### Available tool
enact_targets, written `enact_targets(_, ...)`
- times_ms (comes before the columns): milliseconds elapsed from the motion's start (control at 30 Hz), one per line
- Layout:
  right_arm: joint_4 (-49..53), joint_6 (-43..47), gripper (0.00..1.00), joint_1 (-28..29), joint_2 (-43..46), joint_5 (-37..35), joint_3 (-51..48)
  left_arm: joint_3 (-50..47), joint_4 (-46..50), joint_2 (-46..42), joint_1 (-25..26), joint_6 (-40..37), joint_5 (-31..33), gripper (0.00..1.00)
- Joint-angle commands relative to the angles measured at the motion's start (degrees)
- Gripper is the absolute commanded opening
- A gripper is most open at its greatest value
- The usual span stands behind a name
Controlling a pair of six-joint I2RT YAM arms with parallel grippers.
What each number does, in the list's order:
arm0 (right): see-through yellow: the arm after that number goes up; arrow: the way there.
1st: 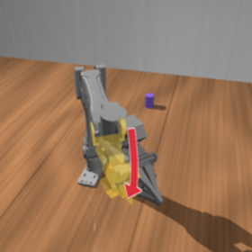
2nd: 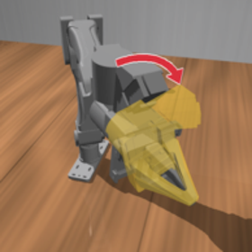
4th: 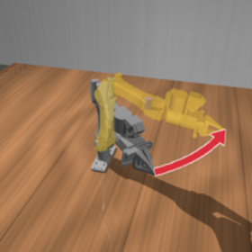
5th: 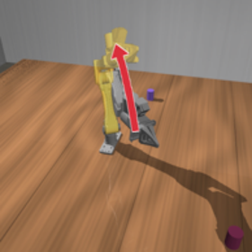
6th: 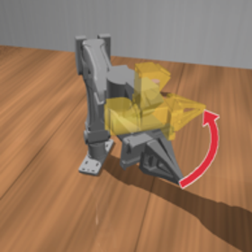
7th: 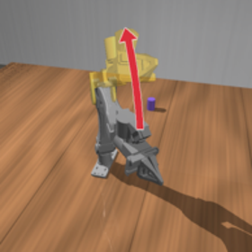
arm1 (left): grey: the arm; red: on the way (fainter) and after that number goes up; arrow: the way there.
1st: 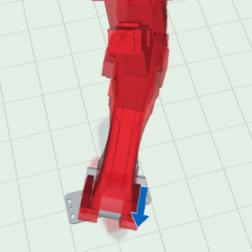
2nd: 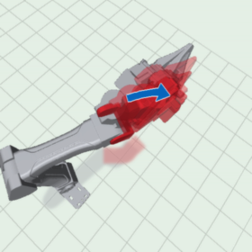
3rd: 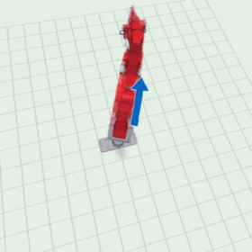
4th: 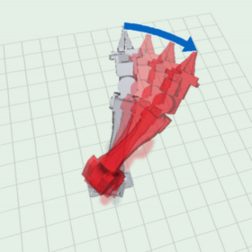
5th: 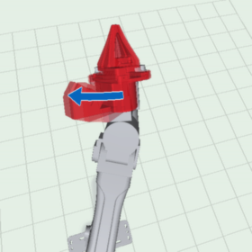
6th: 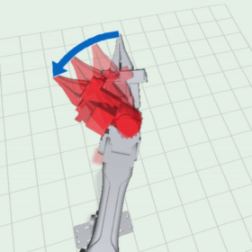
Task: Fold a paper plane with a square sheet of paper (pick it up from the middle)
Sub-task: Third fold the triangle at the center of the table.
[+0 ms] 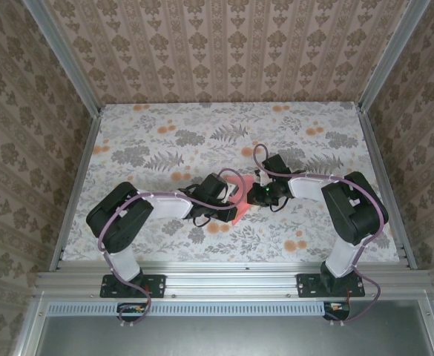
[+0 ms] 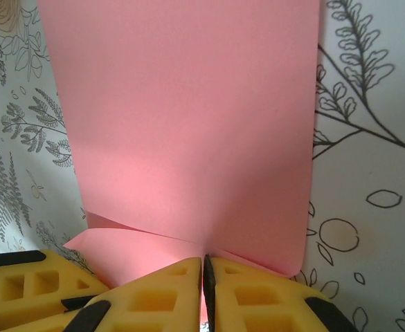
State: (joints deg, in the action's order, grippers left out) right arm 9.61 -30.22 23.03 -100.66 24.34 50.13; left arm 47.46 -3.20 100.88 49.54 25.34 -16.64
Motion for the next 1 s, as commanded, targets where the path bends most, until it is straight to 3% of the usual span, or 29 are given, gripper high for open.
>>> enact_targets(0, 3.3, 1.6, 0.14, -1.7, -0.3, -7.1, 0.8, -2.7, 10.8, 4.1, 0.1, -1.9, 5.1, 0.13)
enact_targets(167, -2.5, 0.5, 0.15, -0.7, 0.3, 1.1, -0.7, -2.8, 10.8, 4.2, 0.1, -2.0, 5.1, 0.13)
enact_targets(300, -5.4, -2.4, 0.15, 1.4, 1.6, 3.0, -2.8, -2.7, 10.8, 4.4, 0.1, -2.0, 5.0, 0.13)
enact_targets(967, -9.7, -9.8, 0.14, 7.6, 6.0, 0.2, -9.8, -2.9, 10.3, 5.4, 0.1, -2.1, 4.3, 0.13)
